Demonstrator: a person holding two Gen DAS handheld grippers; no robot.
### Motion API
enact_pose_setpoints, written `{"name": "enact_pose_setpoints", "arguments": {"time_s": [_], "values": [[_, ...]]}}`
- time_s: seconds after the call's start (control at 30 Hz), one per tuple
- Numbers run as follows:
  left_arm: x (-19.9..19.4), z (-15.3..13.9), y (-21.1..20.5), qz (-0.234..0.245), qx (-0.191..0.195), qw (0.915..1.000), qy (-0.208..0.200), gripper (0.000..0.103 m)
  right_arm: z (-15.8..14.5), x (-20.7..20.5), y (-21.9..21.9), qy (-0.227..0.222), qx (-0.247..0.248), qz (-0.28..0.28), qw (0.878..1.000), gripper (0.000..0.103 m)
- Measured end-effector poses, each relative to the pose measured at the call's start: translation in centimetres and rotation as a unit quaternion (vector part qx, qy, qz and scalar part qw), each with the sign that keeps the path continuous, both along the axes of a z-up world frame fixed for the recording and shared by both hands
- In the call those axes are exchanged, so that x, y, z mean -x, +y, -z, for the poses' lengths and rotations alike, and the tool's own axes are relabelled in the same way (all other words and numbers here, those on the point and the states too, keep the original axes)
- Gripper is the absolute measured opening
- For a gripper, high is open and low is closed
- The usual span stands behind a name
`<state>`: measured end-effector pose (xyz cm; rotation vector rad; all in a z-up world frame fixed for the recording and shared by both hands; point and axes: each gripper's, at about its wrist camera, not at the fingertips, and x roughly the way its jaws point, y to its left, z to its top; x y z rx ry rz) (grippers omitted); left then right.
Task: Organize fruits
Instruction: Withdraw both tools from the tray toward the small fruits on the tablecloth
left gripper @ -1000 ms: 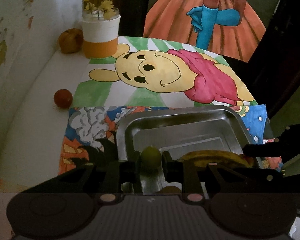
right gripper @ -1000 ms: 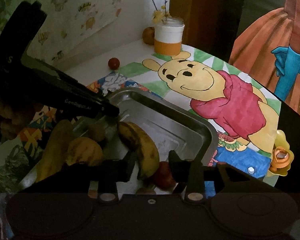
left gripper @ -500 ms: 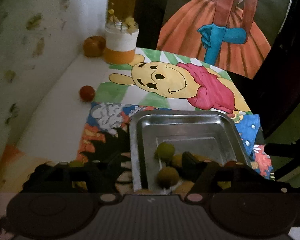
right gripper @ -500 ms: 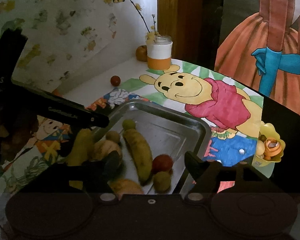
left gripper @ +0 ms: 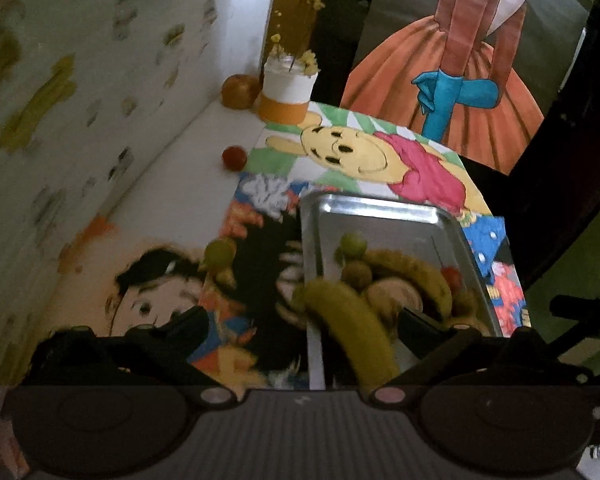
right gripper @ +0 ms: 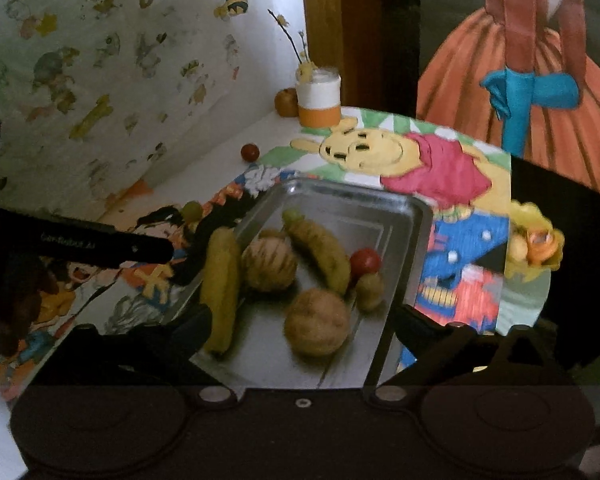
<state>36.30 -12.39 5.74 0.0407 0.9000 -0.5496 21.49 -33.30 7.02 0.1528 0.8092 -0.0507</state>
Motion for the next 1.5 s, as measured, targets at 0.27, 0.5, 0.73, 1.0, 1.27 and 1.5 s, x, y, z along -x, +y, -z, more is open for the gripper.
{"name": "enact_pose_setpoints", "arguments": {"time_s": [0.27, 0.5, 0.73, 1.0, 1.27, 1.5], "values": [[3.5, 0.1, 2.8, 0.008, -0.026, 0.9996, 0.008, 0.103, -0.2, 2.4, 2.3, 0.030, -0.031, 0.041, 0.998, 0.102], [6.1, 1.2, 4.4, 0.029, -0.059, 0.9974, 0.029, 0.103, 1.1, 3.2, 3.5, 0.114, -0.051, 0.066, 0.990, 0.102], [7.9, 2.7, 5.1, 0.051, -0.096, 0.9929, 0.049, 0.103, 2.4, 3.8, 4.0, 0.170, -0.071, 0.073, 0.980, 0.102], [8.2, 3.2, 5.4, 0.057, -0.118, 0.9896, 0.060, 0.103, 3.2, 3.8, 4.5, 0.198, -0.083, 0.069, 0.974, 0.102], [7.8, 3.1, 5.5, 0.048, -0.123, 0.9894, 0.062, 0.103, 3.2, 3.2, 4.7, 0.205, -0.086, 0.060, 0.973, 0.102], [6.9, 2.9, 5.8, 0.032, -0.112, 0.9912, 0.064, 0.103, 1.1, 1.4, 4.3, 0.190, -0.069, 0.045, 0.978, 0.102]]}}
